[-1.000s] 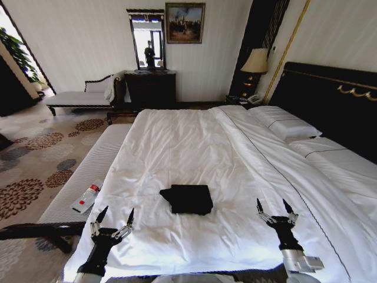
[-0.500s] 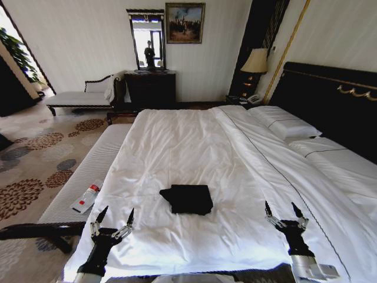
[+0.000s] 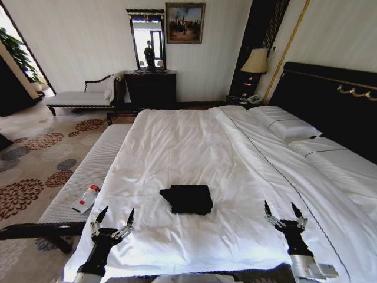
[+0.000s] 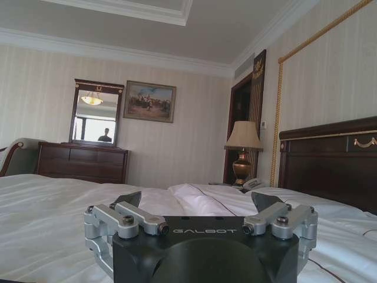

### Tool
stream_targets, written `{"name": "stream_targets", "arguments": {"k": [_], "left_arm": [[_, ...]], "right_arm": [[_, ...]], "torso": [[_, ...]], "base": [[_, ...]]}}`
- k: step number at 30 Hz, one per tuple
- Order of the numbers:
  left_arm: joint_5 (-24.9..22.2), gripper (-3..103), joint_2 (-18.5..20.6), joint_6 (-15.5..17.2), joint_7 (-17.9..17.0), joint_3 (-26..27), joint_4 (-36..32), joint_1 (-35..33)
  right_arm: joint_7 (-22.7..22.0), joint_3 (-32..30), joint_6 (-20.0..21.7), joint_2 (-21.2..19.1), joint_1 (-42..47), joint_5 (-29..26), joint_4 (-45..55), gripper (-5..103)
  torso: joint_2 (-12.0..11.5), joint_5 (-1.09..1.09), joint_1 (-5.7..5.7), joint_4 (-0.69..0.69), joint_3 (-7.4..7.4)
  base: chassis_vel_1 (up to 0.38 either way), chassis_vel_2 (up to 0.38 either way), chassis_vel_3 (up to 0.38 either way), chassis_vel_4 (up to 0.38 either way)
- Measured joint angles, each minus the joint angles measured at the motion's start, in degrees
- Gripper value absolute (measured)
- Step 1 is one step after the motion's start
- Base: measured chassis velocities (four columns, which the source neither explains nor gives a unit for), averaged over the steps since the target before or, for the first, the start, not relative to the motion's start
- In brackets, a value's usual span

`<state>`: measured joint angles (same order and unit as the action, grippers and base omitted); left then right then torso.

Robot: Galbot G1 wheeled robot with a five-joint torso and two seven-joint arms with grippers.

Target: Fold the clothes on the bed.

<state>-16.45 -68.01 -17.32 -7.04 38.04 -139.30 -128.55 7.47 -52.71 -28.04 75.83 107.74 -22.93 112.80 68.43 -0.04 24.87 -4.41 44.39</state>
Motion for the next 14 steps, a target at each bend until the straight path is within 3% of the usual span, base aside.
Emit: {"name": "stream_targets", "arguments": {"k": [14], "left_arm": [[0.0,100,0.0,0.0,0.0,0.0,0.0,0.0]], "right_arm": [[-0.06,0.05,0.05,0.0,-0.01,0.06,-0.03,100]], "torso": [[0.0,0.0,0.0,0.0,0.0]], "base": [[0.0,0.0,0.0,0.0]]}}
